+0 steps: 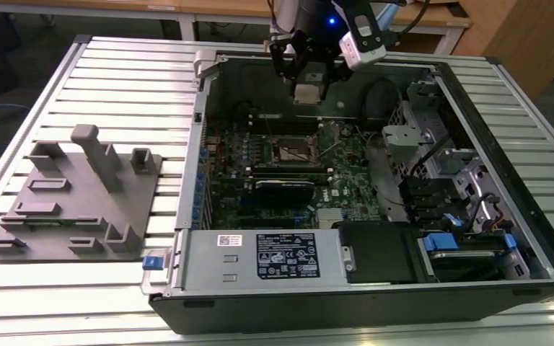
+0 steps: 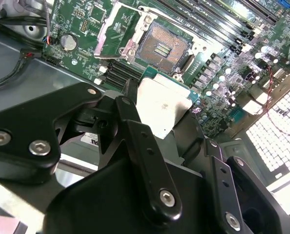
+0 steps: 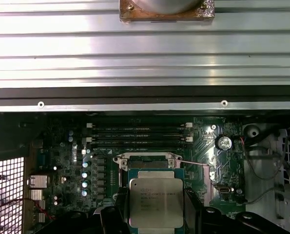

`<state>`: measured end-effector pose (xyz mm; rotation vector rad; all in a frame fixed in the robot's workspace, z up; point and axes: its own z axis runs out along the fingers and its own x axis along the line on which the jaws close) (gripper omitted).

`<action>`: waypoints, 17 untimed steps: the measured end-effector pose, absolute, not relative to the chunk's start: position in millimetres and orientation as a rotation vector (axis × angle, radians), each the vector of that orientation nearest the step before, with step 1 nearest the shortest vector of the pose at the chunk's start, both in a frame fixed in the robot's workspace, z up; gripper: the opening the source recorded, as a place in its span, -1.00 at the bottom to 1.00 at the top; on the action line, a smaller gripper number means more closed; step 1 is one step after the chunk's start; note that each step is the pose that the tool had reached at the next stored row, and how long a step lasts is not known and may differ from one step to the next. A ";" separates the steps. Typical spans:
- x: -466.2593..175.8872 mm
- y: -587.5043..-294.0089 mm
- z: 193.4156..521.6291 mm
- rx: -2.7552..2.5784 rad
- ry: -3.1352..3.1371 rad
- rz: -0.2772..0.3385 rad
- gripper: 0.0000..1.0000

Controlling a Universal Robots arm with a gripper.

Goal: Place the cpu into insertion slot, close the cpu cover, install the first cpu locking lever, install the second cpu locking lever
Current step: 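Place the cpu into insertion slot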

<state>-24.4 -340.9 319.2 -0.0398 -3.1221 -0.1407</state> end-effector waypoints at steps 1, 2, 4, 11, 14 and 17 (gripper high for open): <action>-24.4 -340.9 318.9 -0.040 -3.122 -0.141 0.08; -24.4 -340.9 318.9 -0.040 -3.122 -0.141 0.08; -24.4 -340.9 318.9 -0.040 -3.122 -0.140 0.08; -24.4 -340.9 317.0 -0.040 -3.123 -0.141 0.08; -24.4 -340.9 315.9 -0.040 -3.123 -0.140 0.08; -24.5 -340.9 314.7 -0.040 -3.123 -0.142 0.08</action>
